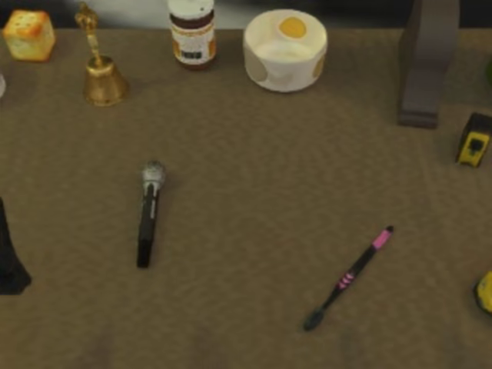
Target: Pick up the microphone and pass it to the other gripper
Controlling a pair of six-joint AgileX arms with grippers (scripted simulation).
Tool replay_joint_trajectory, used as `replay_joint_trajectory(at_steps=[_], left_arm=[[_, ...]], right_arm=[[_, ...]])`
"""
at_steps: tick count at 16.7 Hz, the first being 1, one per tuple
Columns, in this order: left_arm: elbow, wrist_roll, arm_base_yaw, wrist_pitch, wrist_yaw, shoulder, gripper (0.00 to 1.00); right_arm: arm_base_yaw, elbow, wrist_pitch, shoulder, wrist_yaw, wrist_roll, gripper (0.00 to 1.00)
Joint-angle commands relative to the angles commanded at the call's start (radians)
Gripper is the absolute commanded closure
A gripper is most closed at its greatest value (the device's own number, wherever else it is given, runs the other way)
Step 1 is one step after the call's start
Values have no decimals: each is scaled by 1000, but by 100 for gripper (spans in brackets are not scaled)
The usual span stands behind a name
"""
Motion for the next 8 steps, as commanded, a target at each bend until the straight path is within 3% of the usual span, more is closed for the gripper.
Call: replay_joint_trajectory(at_steps=[4,8], left_arm=[[30,-8,-10,-21,0,31,0],[200,-54,-59,-138,-2,221,0]], right_arm=[[0,0,0,0,0,0,0],[0,0,0,0,0,0,0]])
